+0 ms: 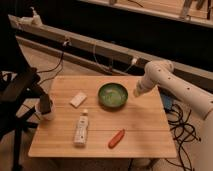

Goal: Push the ceramic bowl across the table

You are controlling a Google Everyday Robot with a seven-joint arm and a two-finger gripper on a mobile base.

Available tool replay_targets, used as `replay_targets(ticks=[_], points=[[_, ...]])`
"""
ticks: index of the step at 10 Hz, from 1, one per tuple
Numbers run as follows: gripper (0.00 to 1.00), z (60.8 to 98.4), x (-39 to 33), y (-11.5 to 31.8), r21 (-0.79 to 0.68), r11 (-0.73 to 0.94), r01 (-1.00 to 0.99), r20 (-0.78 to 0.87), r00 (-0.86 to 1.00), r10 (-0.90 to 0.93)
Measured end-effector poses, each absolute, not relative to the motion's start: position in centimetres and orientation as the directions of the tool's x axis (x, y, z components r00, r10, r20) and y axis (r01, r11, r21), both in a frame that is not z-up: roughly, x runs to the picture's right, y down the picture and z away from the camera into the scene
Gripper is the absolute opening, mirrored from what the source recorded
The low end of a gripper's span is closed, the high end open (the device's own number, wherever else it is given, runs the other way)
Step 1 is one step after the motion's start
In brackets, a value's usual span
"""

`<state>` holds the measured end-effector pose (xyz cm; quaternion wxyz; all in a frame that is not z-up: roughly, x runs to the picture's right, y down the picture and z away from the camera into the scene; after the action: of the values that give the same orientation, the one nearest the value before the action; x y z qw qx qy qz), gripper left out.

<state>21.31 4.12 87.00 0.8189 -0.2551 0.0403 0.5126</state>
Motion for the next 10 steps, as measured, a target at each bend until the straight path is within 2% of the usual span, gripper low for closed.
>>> replay_targets(ticks=[1,3,4,10], points=[[0.24,86.8,21.4,4.4,-0.382,0.359,-0.851,-0.321,0.487,0.812],[0.06,86.6,21.7,5.0,-0.389,0.338,-0.857,-0.326,0.472,0.819],[0.01,87.1,21.6,5.2,-0.399,0.317,-0.861,-0.336,0.458,0.823],[0.00,91.9,20.7,6.4,-0.458,0.223,-0.861,-0.398,0.423,0.814]])
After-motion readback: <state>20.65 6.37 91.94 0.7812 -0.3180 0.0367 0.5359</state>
